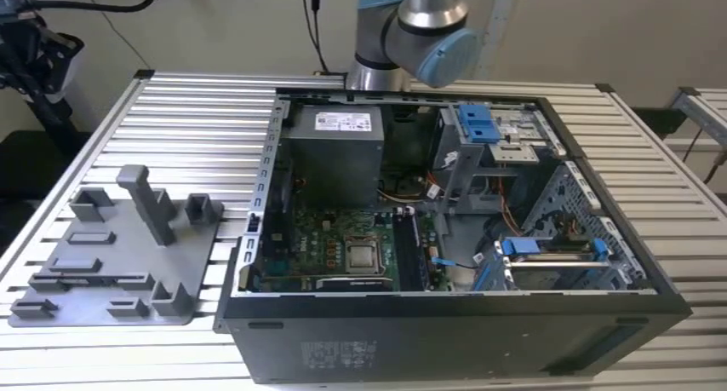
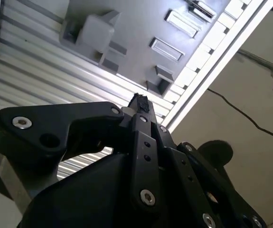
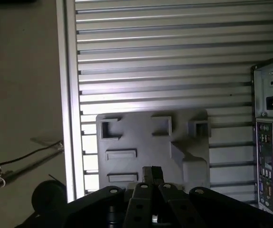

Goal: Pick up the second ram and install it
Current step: 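Reach for the second ram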

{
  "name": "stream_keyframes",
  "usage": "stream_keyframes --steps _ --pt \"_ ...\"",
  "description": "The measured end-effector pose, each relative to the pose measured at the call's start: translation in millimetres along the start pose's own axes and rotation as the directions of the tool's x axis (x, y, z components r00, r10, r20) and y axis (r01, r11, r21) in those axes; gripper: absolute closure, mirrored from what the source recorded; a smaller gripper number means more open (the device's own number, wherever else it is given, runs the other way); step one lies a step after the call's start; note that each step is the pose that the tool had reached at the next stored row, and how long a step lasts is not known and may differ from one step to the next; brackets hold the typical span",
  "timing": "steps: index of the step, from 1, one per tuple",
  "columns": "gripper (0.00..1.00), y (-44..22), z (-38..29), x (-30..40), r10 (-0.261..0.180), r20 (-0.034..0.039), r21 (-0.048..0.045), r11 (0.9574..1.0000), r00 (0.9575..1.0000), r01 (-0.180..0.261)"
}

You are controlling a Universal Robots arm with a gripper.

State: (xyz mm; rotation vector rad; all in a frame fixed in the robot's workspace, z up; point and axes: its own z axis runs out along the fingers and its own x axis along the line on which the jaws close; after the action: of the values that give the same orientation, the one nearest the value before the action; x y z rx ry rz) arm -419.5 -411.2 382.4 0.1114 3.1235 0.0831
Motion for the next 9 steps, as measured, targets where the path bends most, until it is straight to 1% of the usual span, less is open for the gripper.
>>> stream_keyframes --steps 5,9 --pt "0.89 -14.4 1.2 1.6 0.0 0.0 0.0 1.0 1.0 0.0" --pt "0.89 -27.1 2.5 1.2 0.0 0.0 0.0 1.0 1.0 0.0"
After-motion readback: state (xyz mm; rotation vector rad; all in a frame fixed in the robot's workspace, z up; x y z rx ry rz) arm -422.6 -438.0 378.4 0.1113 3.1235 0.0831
